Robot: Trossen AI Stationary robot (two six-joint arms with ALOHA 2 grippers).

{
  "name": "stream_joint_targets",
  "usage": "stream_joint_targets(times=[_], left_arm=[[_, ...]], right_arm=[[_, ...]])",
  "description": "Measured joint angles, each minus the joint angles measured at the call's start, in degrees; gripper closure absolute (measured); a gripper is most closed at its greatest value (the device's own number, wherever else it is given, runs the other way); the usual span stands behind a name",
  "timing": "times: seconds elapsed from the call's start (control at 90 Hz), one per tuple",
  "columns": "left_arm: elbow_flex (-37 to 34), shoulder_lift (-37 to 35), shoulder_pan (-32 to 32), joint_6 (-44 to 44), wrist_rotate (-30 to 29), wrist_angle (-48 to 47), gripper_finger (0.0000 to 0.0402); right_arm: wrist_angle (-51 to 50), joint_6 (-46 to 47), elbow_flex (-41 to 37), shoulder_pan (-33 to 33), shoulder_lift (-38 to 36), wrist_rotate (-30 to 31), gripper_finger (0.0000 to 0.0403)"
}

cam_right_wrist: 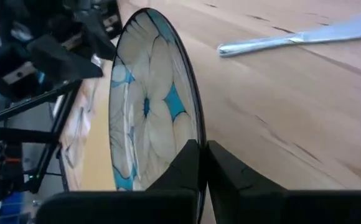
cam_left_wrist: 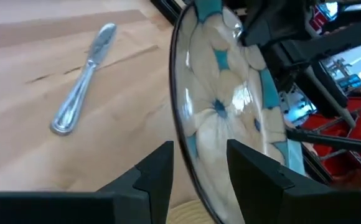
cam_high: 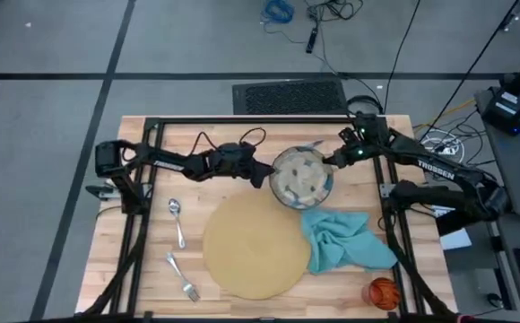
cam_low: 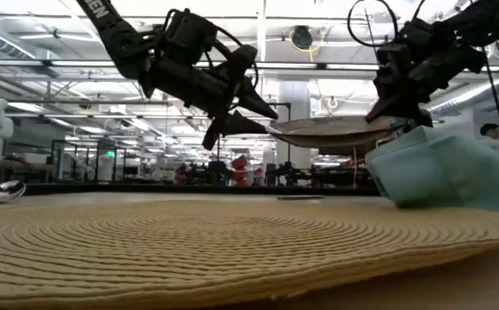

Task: Set table place
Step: Put the blue patterned plate on the brown mat

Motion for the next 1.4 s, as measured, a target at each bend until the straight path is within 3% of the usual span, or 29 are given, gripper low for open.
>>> stream_joint_targets(times=[0.233,0.411,0.611,0.9,1.078,1.289,1.4], left_arm=[[-0.02,-0.07,-1.11,-0.14,0.73,1.59,0.0278],[-0.31,0.13,-2.33,-3.26,4.82,-0.72,0.0382],[-0.28,0.13,-5.06,-4.11,7.42,-5.64,0.0396],[-0.28,-2.5,-13.54,-6.94,11.61,-12.83,0.0397],[-0.17,-7.38,-19.26,-7.79,7.32,-22.81,0.0396],[-0.17,-11.19,-26.24,-10.86,2.43,-34.42,0.0396],[-0.17,-11.55,-29.5,-13.41,1.83,-37.45,0.0396]], right_arm=[[2.59,3.17,0.0,3.85,0.03,2.54,0.0403],[2.48,4.89,0.04,7.99,-0.12,4.83,0.0403],[2.48,8.39,0.02,15.54,0.09,9.64,0.0402],[4.84,16.61,0.11,32.22,1.16,19.58,0.0402],[11.84,21.02,0.19,40.85,7.16,24.93,0.0402],[25.2,24.7,0.34,46.83,19.4,26.53,0.0402],[26.21,25.22,3.69,49.49,25.69,27.79,0.0402]])
